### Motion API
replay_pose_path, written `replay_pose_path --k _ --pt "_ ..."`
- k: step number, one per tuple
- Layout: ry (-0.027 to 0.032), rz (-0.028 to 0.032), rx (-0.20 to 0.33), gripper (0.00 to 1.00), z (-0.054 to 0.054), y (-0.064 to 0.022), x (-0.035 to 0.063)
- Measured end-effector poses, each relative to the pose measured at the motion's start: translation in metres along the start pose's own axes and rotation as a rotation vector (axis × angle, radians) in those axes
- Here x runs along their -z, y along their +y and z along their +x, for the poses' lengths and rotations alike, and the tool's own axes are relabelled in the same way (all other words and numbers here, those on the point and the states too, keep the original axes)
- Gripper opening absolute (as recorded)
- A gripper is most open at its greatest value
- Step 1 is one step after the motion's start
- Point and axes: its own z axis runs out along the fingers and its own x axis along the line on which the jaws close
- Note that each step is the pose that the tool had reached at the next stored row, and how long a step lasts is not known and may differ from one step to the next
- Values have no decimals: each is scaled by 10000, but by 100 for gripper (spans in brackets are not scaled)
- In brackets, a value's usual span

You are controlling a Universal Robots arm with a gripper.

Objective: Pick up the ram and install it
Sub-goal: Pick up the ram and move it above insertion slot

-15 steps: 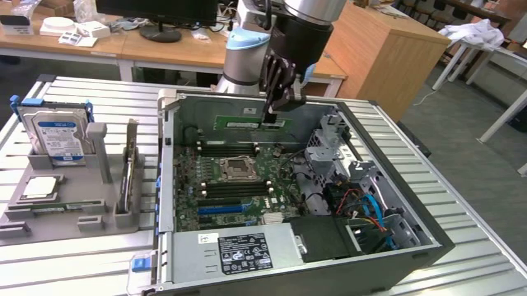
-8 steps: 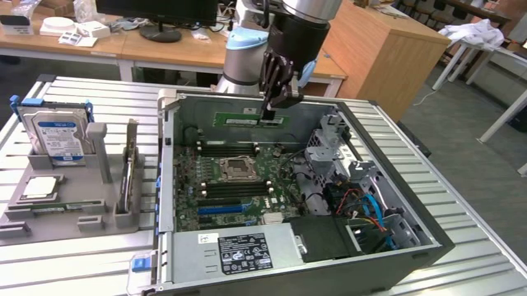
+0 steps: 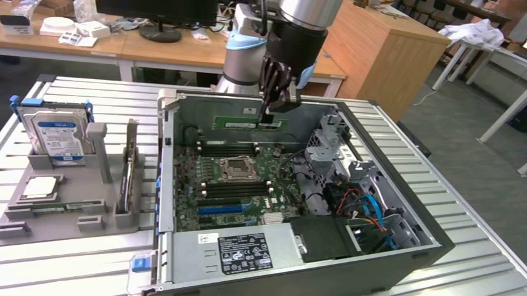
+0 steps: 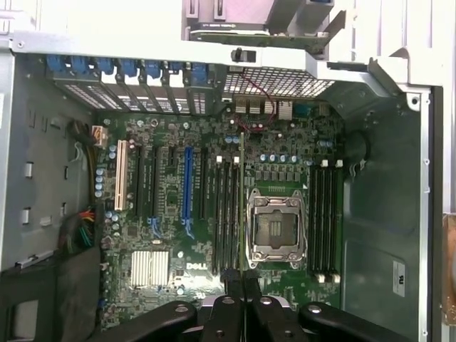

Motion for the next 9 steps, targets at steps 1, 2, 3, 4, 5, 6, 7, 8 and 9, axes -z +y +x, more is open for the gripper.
replay_pose_path --k 1,2,3,4,5,6,7,8,9 --pt "-6 1 0 12 1 -1 -17" --pt "-11 1 0 12 2 -1 -34" --pt "-16 0 1 12 4 -3 -53" --pt "-21 1 0 12 5 -3 -71" --pt "-26 0 1 12 7 -4 -88" --pt "-31 1 1 12 8 -5 -106" --pt "-35 1 2 12 9 -6 -123" --pt "-41 2 1 12 10 -7 -140" --pt "-43 1 2 12 11 -8 -154"
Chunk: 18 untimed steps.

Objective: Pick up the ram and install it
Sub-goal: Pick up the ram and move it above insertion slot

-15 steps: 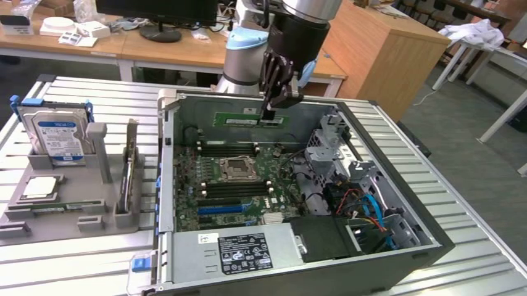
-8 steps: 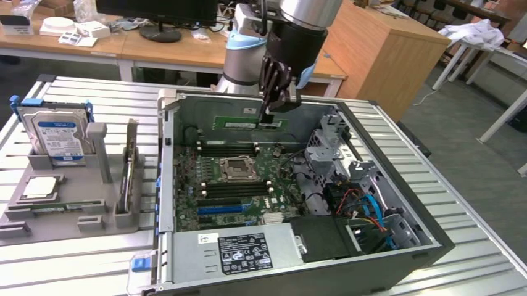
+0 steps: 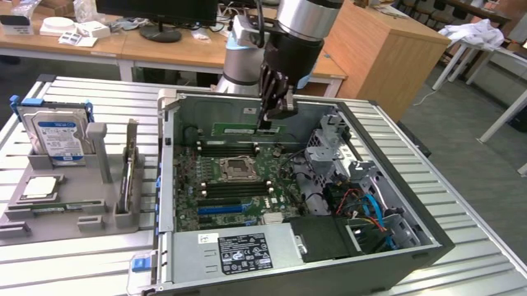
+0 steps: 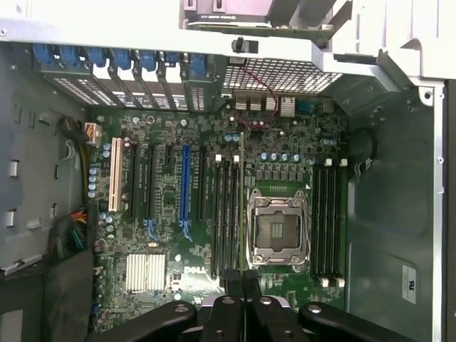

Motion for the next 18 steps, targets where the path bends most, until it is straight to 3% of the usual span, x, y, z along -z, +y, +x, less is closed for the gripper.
replay_pose_path --k 5,18 --pt "-11 0 1 12 4 -3 -60" --pt "-11 0 5 12 6 -74 -58"
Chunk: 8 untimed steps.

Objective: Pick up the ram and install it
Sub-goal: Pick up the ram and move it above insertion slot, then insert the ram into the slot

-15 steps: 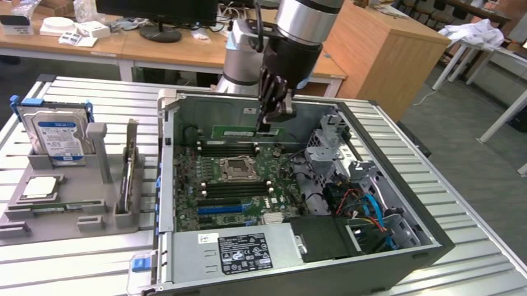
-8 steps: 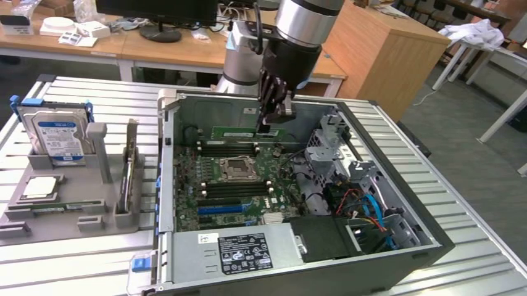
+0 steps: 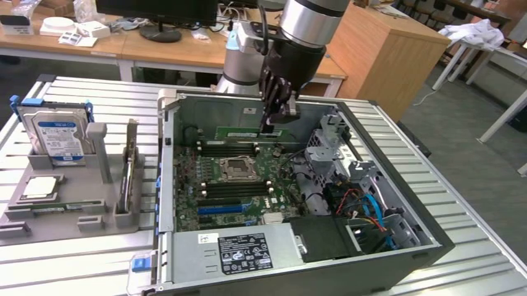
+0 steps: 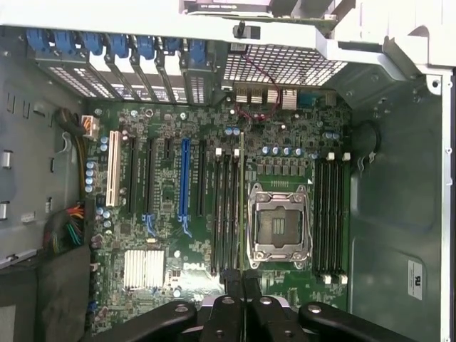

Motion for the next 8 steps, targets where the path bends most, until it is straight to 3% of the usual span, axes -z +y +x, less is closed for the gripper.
replay_pose_path --k 8 --pt "0 0 0 12 0 -1 0"
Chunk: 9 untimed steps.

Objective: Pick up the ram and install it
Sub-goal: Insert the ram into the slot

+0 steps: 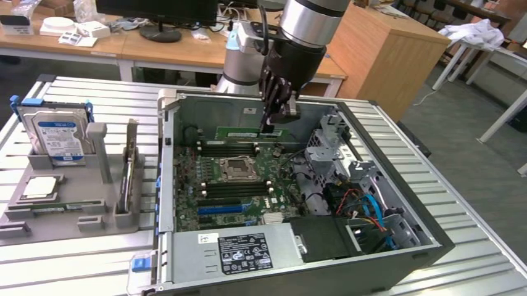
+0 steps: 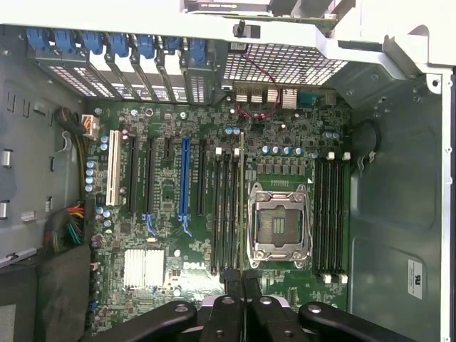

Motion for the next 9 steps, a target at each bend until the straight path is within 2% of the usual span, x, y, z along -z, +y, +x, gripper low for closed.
replay_pose_path --k 5,9 --pt "-13 1 0 12 0 0 -10" --pt "-12 7 1 12 5 -4 -58"
